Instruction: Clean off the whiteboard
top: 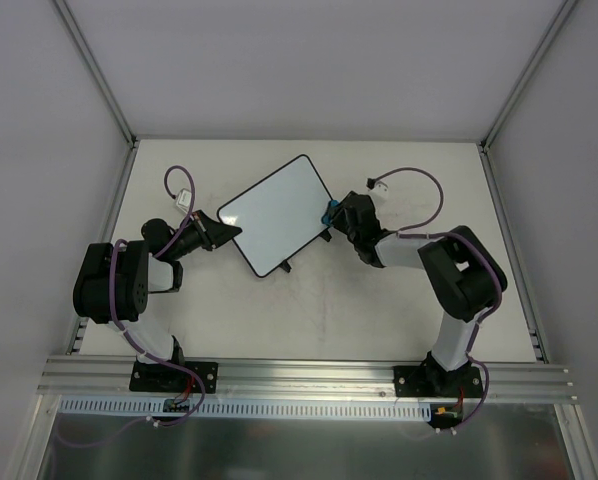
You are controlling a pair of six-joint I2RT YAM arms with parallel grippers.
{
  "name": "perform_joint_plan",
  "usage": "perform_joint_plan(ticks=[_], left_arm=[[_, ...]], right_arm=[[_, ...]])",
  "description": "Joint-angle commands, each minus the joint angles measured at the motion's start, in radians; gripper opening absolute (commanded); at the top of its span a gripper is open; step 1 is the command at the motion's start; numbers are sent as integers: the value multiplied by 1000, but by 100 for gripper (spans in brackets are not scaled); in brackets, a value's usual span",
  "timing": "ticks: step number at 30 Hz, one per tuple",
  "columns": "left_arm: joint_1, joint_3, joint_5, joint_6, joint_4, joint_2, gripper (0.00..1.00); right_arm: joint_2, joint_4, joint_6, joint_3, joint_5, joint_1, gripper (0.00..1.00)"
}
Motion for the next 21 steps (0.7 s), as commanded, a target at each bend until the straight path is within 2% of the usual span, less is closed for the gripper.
perform_joint_plan(ticks=[1,10,21], left_arm=[[3,-13,33,49,369,-12,0],[3,-12,33,49,369,-7,0],[5,-9,34,50,369,-4,0]], right_arm=[[37,-184,73,-47,46,-25,0],[-8,-73,90,-118,38,-50,0],[-156,-39,50,-225,178,-56,0]])
